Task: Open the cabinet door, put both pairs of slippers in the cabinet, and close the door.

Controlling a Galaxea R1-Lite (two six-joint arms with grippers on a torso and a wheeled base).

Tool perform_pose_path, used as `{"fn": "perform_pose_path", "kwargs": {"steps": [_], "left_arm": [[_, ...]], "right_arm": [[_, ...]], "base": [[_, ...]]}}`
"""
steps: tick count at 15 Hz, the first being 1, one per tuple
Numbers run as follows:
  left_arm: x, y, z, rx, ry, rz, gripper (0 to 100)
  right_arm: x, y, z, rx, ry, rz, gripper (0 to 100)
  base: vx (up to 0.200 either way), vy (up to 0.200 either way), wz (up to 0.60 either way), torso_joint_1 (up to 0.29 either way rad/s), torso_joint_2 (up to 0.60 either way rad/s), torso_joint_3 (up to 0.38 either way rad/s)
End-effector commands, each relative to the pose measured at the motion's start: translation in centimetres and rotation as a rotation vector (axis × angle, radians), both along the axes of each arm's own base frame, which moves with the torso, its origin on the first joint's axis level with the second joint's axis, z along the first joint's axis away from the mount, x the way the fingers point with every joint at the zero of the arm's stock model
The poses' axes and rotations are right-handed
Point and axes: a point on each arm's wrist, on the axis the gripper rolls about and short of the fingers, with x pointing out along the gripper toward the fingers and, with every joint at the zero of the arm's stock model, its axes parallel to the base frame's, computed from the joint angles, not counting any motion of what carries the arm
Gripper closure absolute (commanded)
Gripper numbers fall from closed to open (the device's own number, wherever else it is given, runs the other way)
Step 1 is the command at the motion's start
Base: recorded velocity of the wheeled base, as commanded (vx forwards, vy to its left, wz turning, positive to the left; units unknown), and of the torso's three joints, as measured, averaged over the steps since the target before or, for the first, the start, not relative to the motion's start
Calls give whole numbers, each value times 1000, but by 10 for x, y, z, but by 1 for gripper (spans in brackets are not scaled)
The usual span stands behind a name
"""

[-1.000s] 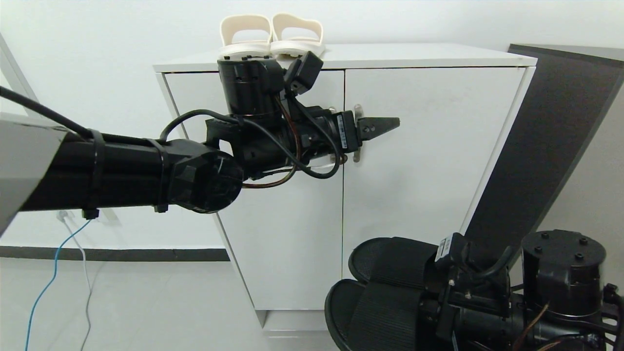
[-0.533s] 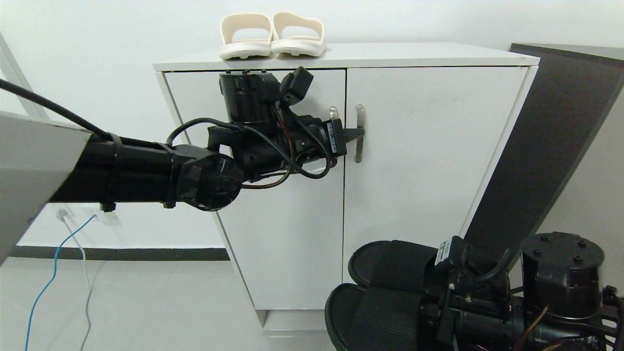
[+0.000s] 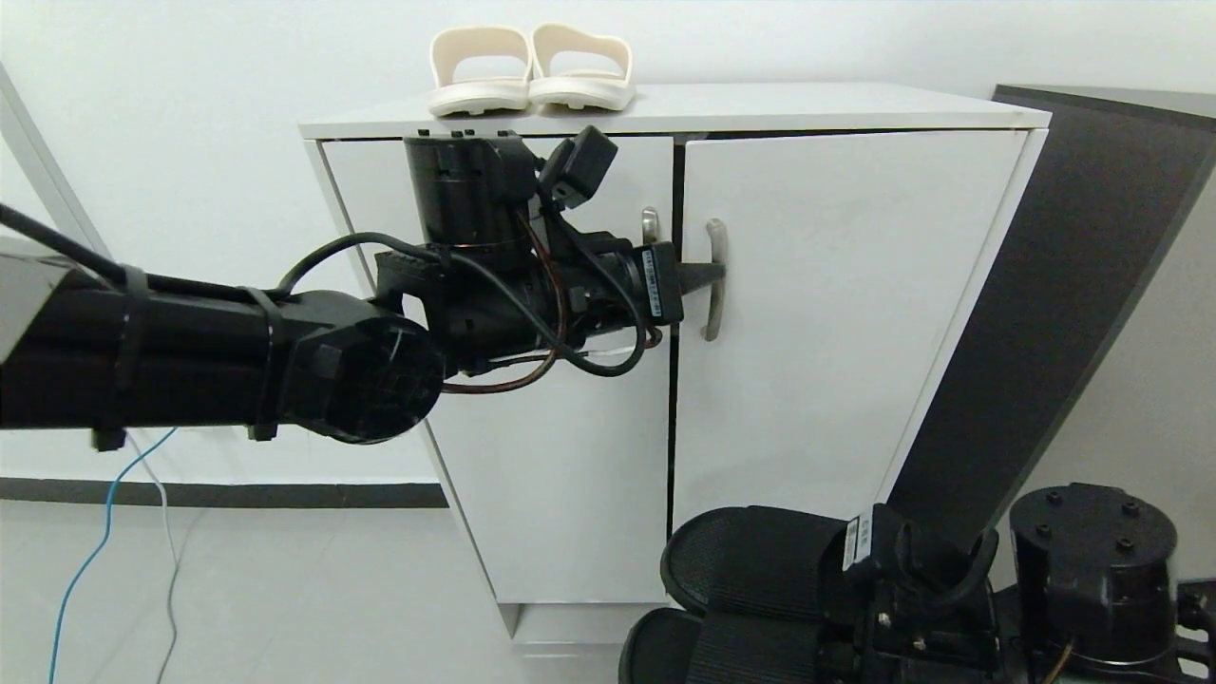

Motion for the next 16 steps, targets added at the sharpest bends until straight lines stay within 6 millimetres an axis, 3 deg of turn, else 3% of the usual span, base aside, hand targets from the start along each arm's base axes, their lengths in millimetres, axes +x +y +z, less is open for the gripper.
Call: {"fn": "perform_pose_path", "kwargs": {"steps": [1, 8, 12, 16], "left_arm": [[-18, 5, 11, -13, -21, -17, 100], [-40, 37, 10, 5, -16, 17, 100], [-8, 48, 9, -62, -55, 95, 100], [16, 33, 6, -91, -30, 96, 100]], "right_arm": [[-1, 1, -1, -3, 1, 9, 100], [-3, 2, -6, -24, 4, 23, 100], [-5, 3, -6, -27, 5, 27, 100], [-7, 4, -8, -32, 10, 38, 100]], "base": [[0, 0, 0, 0, 0, 0], [0, 0, 0, 0, 0, 0], [0, 0, 0, 0, 0, 0], [0, 0, 0, 0, 0, 0]]}}
